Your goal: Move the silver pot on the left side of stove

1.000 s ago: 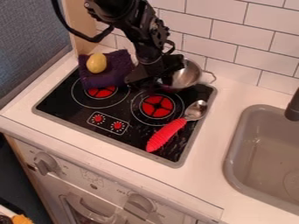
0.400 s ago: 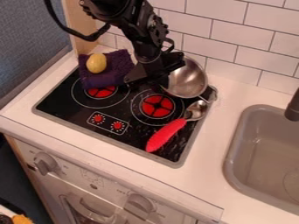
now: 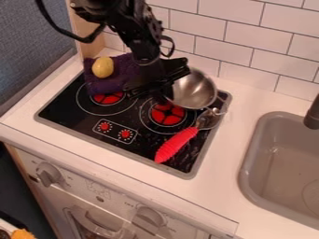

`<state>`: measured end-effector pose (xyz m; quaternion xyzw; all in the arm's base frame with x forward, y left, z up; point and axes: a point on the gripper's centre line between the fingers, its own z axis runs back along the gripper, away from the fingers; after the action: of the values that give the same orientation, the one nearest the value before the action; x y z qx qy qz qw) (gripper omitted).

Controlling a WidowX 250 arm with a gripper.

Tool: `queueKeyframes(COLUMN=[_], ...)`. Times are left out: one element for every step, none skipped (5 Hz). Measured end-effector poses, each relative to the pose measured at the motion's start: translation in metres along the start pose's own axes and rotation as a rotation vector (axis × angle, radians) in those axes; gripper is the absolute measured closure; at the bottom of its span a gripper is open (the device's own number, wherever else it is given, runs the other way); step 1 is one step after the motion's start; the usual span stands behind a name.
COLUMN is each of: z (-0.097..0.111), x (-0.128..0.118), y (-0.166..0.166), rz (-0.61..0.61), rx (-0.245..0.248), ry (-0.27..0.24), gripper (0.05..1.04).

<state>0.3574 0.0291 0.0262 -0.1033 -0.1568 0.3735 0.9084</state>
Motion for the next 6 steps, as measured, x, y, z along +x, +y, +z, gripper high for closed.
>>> queueKeyframes(z=[0.011,0.028,0.046,0.068,0.078,0.077], x=[0.008,0.02,0.022,0.024,0.023,0.021], y=[-0.002,-0.002,0.003,0.025,0.053,0.08], rz=[0.009,0.03,0.033,0.045,-0.004,-0.048], rx=[-0.037,-0.085,-0.107,-0.122,-0.073,-0.018], ry=[-0.011,-0.041,-0.053,-0.06,-0.034,-0.013], gripper=[1.01,1.01,1.01,1.01,1.01,1.01])
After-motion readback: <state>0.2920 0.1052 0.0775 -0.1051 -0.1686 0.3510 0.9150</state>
